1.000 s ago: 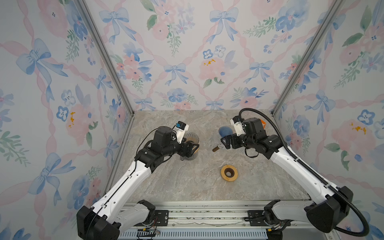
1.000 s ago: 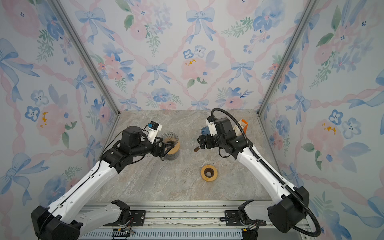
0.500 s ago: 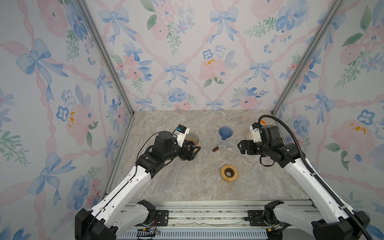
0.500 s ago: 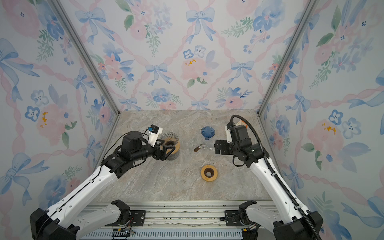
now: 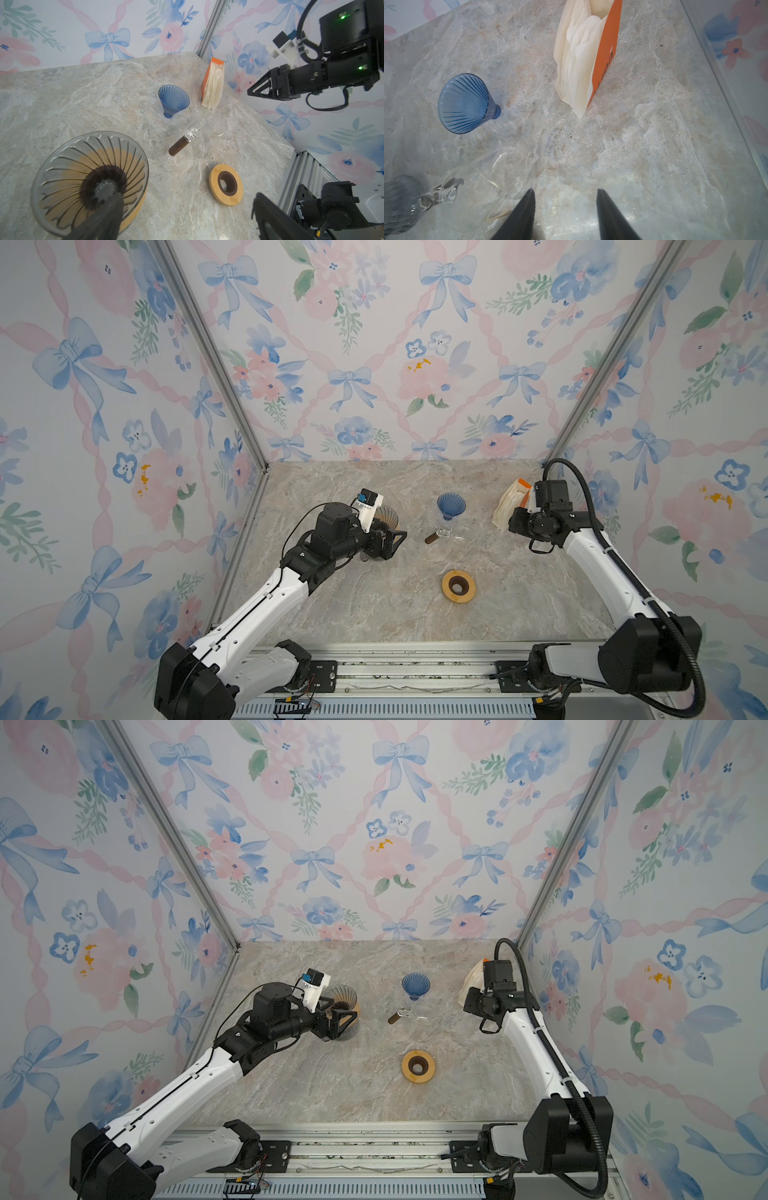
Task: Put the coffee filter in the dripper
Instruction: 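Move the right gripper to the orange filter box while the left gripper hovers, then lower the right gripper into the orange box and pinch the front paper filter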
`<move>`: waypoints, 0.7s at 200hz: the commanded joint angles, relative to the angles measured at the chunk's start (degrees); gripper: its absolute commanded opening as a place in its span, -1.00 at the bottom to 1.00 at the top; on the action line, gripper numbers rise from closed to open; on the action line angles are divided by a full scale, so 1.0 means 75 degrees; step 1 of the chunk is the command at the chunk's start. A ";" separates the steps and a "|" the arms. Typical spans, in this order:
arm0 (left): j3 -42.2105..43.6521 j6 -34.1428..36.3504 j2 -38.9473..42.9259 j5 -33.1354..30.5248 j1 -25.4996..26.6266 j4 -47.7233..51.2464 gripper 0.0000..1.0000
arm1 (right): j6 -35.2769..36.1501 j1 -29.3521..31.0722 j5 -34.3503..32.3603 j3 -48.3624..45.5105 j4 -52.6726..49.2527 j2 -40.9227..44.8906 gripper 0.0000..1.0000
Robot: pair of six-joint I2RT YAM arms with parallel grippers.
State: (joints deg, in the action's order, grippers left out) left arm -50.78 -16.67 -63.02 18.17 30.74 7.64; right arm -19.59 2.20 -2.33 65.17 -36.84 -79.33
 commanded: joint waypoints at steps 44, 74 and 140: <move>-0.0096 -0.0201 -0.0300 -0.0158 0.0049 -0.0247 0.96 | -0.0106 -0.0240 -0.0444 0.0800 0.1028 -0.1838 -0.27; -0.0203 -0.0215 -0.0395 -0.0188 0.0039 -0.0246 0.96 | -0.0026 -0.0234 -0.0937 0.1018 0.1345 -0.2419 -0.38; -0.0457 -0.0239 -0.0687 -0.0156 -0.0004 -0.0229 0.96 | 0.0052 -0.0246 -0.1352 0.1194 0.1862 -0.3134 -0.48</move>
State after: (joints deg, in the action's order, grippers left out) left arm -52.27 -18.09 -67.07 17.10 30.72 6.81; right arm -19.70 0.80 -10.44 71.77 -25.19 -100.71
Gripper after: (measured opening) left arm 0.979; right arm 0.267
